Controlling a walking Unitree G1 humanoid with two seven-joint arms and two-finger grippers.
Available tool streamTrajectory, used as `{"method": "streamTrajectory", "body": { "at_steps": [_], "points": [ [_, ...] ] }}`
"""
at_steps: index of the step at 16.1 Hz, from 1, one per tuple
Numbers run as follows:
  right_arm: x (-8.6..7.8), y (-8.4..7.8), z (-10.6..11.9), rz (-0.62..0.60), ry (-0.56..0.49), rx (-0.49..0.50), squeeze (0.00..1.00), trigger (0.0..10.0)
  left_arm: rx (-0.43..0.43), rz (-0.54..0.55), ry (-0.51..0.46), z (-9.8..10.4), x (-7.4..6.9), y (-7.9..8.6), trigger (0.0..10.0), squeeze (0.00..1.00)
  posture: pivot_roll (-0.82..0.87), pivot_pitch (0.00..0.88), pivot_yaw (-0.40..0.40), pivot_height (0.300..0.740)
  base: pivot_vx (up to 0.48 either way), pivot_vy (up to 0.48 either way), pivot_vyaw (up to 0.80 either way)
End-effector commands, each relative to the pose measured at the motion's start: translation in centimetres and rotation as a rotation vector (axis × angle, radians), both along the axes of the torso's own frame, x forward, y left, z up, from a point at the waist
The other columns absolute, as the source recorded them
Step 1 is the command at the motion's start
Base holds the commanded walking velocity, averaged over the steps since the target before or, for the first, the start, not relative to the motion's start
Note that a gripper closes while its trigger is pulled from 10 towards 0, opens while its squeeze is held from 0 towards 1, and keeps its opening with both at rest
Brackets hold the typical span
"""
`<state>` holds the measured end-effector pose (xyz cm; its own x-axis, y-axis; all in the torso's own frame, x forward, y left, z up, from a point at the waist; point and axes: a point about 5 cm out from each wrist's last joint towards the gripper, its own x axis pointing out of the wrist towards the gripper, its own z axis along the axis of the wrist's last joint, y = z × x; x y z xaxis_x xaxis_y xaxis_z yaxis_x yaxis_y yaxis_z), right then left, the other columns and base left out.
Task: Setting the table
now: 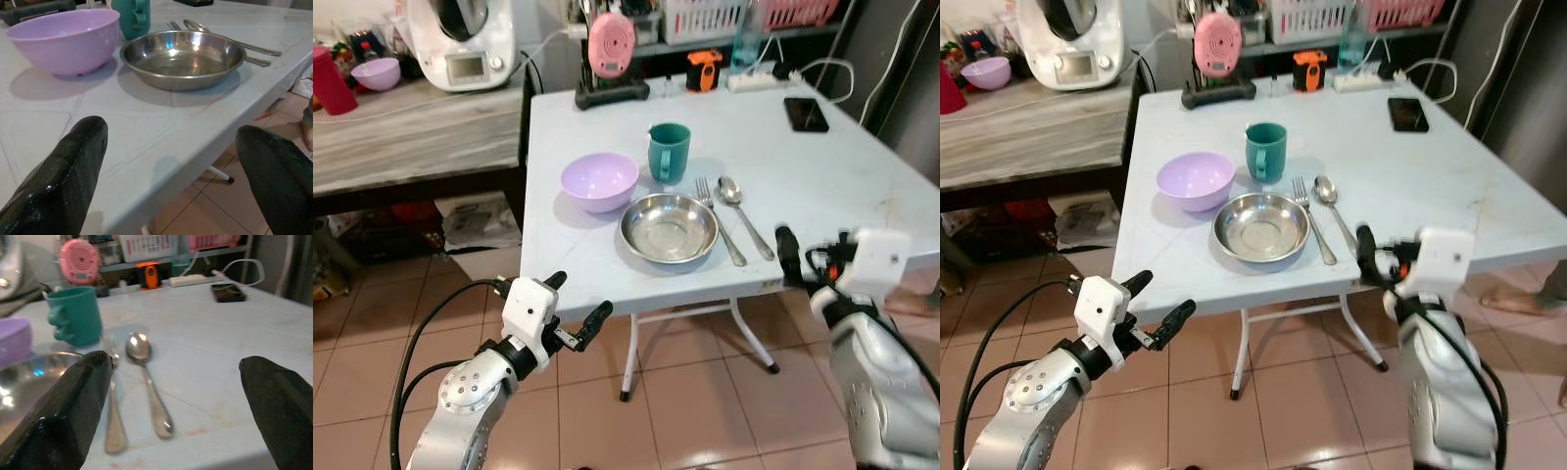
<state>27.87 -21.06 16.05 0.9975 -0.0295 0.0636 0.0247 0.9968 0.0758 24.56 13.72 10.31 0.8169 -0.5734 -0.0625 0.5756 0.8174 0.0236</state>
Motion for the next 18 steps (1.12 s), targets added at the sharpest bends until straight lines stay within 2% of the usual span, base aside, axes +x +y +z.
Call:
{"method": "streamTrajectory", "body": {
  "at_steps": [1,2,5,10,11,12,13,18],
  "points": [
    [0.6,0.5,0.0,0.045,0.016,0.031,0.0,10.0,0.022,-0.013,-0.034,0.7,0.0,0.1,10.0,0.0,-0.23,0.134,0.091,0.74,0.0,0.0,0.0],
    [1.5,1.4,0.4,0.112,0.013,0.02,0.0,10.0,0.036,0.008,-0.059,1.1,0.1,0.4,10.0,0.0,-0.22,0.139,0.093,0.74,0.0,0.0,0.0],
    [3.1,2.9,1.0,0.209,0.013,0.052,0.0,10.0,0.066,0.039,-0.094,1.5,-0.1,1.2,10.0,0.0,-0.19,0.149,0.091,0.74,0.0,0.0,0.0],
    [5.3,4.7,0.9,0.282,0.054,0.101,0.0,10.0,0.1,0.034,-0.096,1.4,-1.1,1.7,10.0,0.0,-0.15,0.16,0.079,0.74,0.0,0.0,0.0],
    [5.7,5.5,0.7,0.306,0.08,0.118,0.0,10.0,0.111,0.019,-0.105,1.6,-1.4,1.9,10.0,0.0,-0.13,0.162,0.073,0.74,0.0,0.0,0.0],
    [5.7,5.5,0.7,0.306,0.08,0.118,0.0,10.0,0.111,0.019,-0.105,1.6,-1.4,1.9,10.0,0.0,-0.13,0.162,0.073,0.74,0.0,0.0,0.0],
    [5.9,6.9,0.1,0.342,0.11,0.123,0.0,10.0,0.115,-0.012,-0.11,1.9,-1.7,2.1,10.0,0.0,-0.12,0.159,0.066,0.74,0.0,0.0,0.0],
    [5.8,7.1,-1.1,0.33,0.156,0.147,0.0,10.0,0.098,-0.012,-0.129,2.6,-1.7,1.8,10.0,0.0,-0.11,0.153,0.064,0.74,0.0,0.0,0.0]
  ]
}}
